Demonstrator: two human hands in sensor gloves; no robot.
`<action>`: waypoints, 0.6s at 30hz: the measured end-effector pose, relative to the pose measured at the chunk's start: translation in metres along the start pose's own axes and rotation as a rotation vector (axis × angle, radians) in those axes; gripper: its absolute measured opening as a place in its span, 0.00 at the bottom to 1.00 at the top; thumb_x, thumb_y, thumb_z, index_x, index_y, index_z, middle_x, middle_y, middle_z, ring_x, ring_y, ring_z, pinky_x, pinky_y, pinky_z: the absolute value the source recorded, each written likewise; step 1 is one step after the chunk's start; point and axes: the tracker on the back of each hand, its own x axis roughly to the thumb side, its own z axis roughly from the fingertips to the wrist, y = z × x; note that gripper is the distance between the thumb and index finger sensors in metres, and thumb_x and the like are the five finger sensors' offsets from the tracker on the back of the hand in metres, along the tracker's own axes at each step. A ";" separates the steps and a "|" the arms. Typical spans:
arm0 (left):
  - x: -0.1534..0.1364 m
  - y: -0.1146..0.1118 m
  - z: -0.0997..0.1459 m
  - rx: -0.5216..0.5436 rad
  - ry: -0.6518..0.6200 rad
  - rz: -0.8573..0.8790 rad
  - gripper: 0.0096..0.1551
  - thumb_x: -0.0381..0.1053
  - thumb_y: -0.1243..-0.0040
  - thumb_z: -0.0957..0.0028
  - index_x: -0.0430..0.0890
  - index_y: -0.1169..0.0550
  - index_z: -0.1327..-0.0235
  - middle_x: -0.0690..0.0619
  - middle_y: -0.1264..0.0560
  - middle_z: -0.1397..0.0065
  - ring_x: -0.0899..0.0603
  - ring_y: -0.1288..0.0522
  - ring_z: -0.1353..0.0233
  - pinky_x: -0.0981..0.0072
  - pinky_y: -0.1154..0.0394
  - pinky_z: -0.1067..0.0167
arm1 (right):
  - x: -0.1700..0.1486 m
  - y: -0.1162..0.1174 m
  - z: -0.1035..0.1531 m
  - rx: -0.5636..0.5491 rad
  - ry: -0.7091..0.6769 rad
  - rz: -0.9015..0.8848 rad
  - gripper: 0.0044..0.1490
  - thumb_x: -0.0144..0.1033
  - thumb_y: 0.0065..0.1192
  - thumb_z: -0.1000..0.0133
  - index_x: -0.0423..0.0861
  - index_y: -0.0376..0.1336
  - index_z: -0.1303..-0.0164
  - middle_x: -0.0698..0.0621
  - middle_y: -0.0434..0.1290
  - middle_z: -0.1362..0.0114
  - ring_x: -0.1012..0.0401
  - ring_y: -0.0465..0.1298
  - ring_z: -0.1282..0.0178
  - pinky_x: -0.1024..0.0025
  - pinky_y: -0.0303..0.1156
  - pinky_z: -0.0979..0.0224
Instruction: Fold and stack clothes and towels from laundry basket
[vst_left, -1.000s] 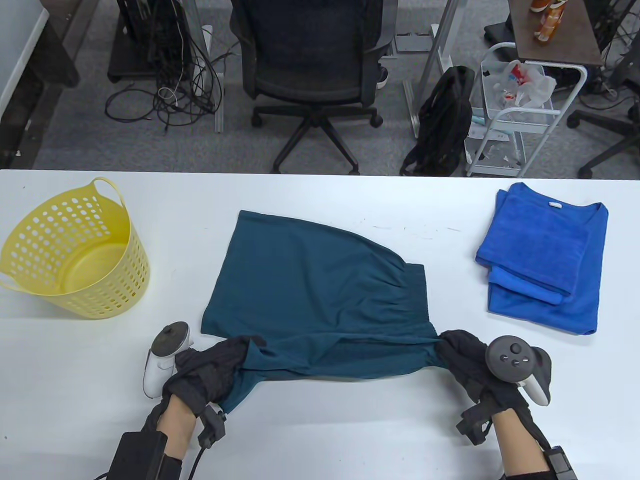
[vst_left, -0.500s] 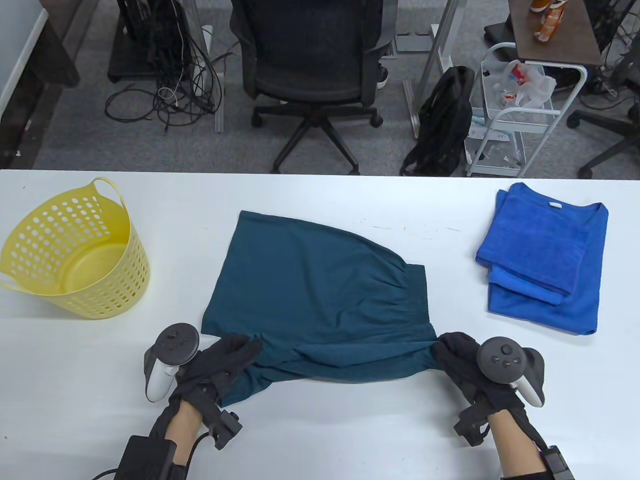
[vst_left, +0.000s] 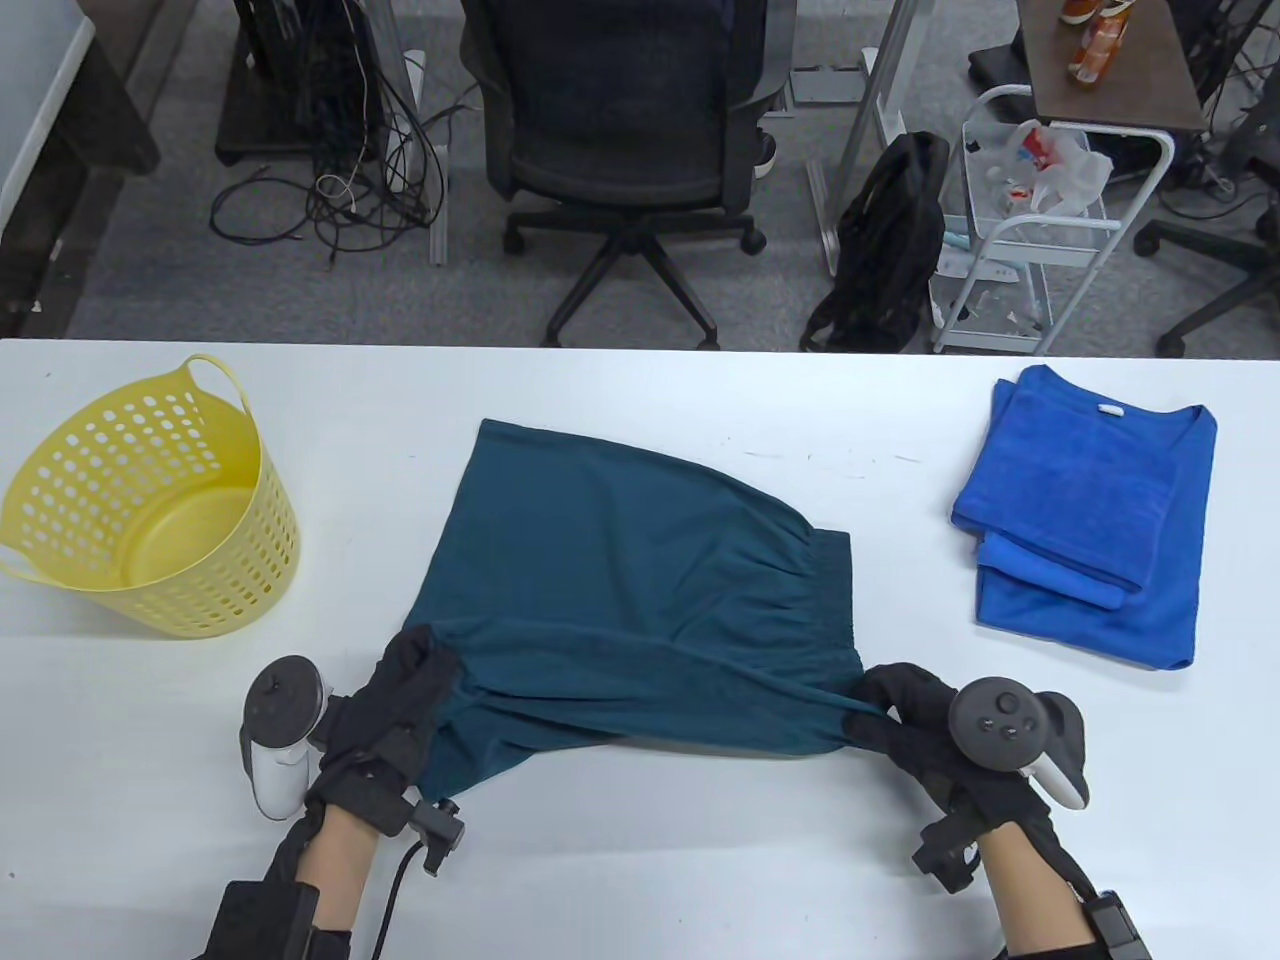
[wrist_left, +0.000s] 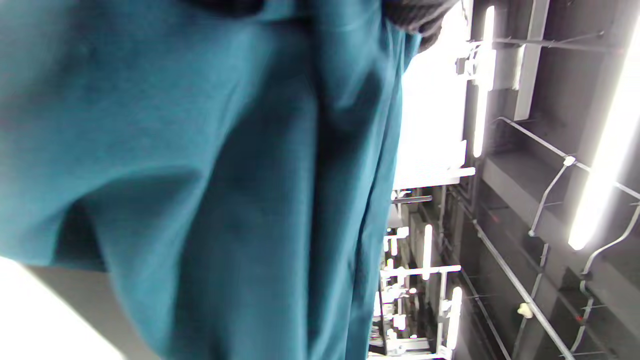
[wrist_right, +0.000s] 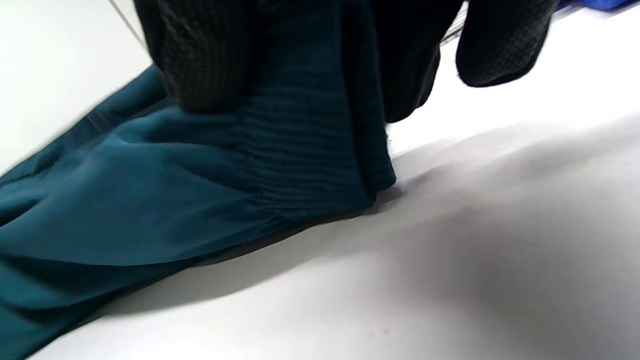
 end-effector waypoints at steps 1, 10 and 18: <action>0.002 0.003 0.002 0.003 -0.010 0.015 0.24 0.60 0.50 0.29 0.56 0.35 0.23 0.38 0.38 0.15 0.31 0.34 0.20 0.29 0.33 0.29 | 0.000 0.000 0.000 0.028 -0.003 0.001 0.28 0.39 0.68 0.40 0.40 0.66 0.34 0.38 0.66 0.20 0.38 0.68 0.22 0.30 0.63 0.26; 0.008 0.020 0.014 0.084 -0.017 -0.050 0.24 0.60 0.47 0.29 0.49 0.30 0.26 0.40 0.25 0.23 0.35 0.22 0.29 0.39 0.26 0.33 | -0.005 0.002 0.000 0.005 -0.086 -0.254 0.27 0.29 0.60 0.35 0.36 0.63 0.26 0.34 0.60 0.16 0.37 0.64 0.20 0.36 0.59 0.22; 0.111 0.017 0.017 0.044 0.094 -0.624 0.22 0.62 0.37 0.33 0.48 0.17 0.38 0.38 0.24 0.25 0.31 0.23 0.32 0.32 0.28 0.34 | 0.032 -0.063 0.020 0.173 -0.031 -0.016 0.26 0.32 0.59 0.33 0.31 0.70 0.30 0.31 0.65 0.17 0.31 0.62 0.19 0.23 0.56 0.25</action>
